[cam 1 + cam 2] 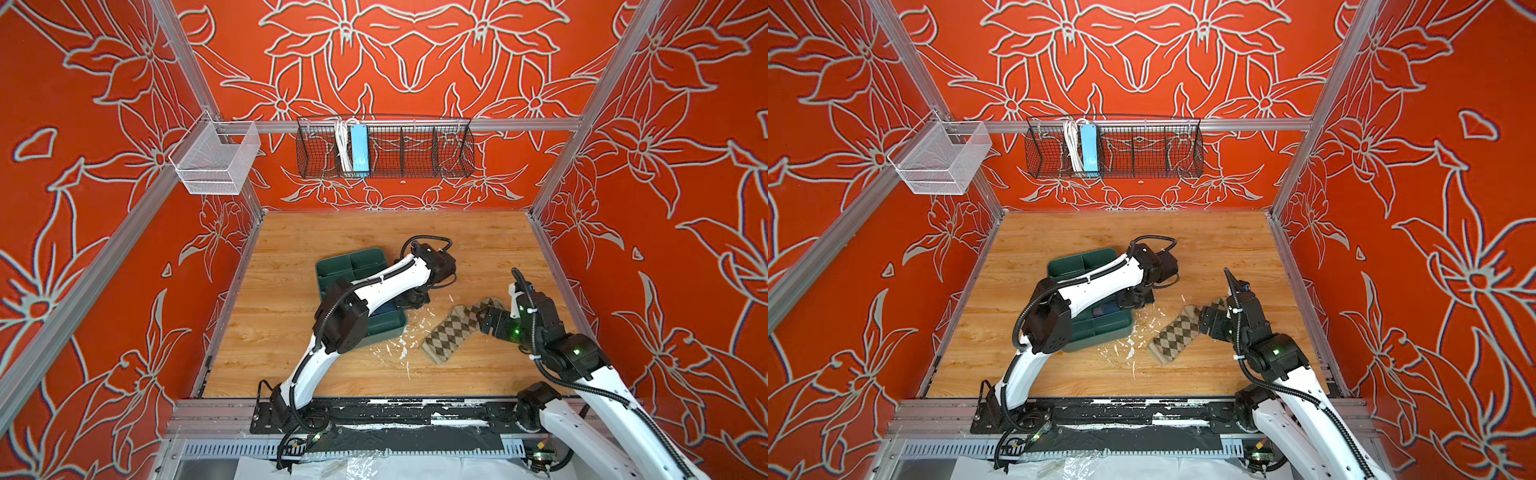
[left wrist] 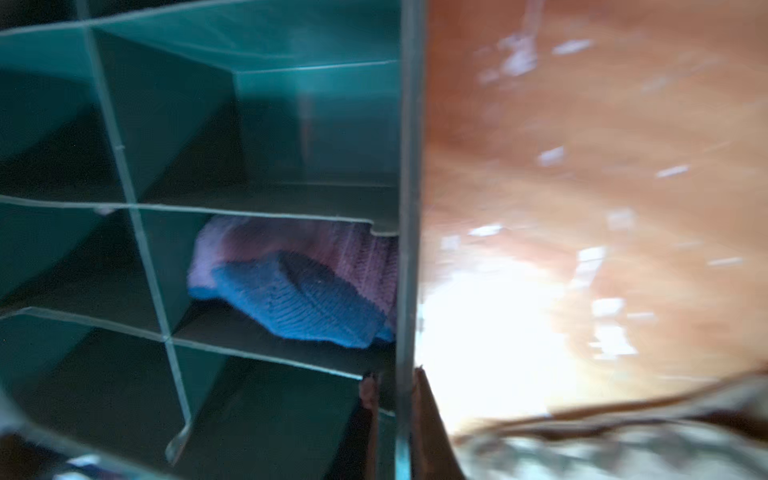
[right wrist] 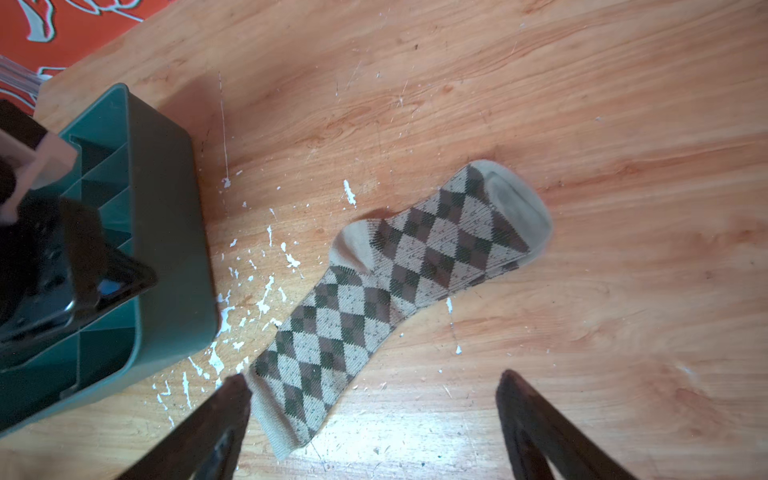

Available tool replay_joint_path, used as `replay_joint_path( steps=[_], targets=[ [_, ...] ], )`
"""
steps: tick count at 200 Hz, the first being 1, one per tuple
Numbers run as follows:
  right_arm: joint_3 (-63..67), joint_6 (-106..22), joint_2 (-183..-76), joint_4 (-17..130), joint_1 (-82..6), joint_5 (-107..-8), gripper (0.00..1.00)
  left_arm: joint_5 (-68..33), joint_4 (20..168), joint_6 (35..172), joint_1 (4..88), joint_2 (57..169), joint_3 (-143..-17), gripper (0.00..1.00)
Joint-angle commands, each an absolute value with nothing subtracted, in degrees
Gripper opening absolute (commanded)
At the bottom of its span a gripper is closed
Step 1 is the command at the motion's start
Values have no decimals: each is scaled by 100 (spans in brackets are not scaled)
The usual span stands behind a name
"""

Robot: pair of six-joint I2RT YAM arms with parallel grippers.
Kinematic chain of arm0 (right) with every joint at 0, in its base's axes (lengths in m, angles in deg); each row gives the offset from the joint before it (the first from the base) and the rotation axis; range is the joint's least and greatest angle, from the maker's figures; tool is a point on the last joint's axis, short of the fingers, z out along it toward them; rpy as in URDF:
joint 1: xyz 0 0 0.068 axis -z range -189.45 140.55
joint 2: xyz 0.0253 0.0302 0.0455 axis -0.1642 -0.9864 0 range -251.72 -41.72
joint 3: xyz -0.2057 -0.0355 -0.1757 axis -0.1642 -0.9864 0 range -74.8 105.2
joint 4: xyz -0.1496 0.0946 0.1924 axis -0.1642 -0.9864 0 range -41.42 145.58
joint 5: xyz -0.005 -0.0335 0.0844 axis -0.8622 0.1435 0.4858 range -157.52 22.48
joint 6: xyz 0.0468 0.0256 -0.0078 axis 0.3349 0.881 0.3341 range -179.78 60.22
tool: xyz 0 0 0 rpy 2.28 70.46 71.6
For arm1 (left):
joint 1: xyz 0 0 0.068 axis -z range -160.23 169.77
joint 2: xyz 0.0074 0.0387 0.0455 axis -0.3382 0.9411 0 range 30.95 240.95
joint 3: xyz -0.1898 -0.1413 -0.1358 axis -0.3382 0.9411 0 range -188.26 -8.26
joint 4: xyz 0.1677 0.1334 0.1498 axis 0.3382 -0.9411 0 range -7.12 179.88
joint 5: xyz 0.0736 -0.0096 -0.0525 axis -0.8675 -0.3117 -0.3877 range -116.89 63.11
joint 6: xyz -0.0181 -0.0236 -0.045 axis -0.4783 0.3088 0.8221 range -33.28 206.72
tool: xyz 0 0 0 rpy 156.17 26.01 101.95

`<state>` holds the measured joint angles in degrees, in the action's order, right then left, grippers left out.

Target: Roll the socks

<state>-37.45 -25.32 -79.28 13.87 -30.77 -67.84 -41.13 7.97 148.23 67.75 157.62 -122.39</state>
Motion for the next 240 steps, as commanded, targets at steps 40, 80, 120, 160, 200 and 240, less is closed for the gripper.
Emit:
replay_joint_path(
  steps=[40,80,120,160,200,240],
  targets=[
    [-3913,-2533,-7740,1861,-3054,-6182,98,-4126,2124,13161,6322,14001,-9620,0],
    [-4242,-2376,-7557,2259,-3054,-6001,92,-4043,2959,12351,6007,13030,-8406,0],
    [-4004,-2302,-8893,2262,-3054,-5739,85,-3869,3285,11927,5430,12437,-7708,0],
    [-3418,-2531,-10117,1931,-3057,-6044,86,-4061,3239,11680,5030,11957,-7303,0],
    [-2749,-2447,-11003,1894,-3041,-6354,92,-4017,3302,11258,4969,11485,-7400,29],
    [-1548,-2357,-11980,809,-3037,-6739,94,-3912,3021,11074,4965,11377,-8082,77]
  ],
)
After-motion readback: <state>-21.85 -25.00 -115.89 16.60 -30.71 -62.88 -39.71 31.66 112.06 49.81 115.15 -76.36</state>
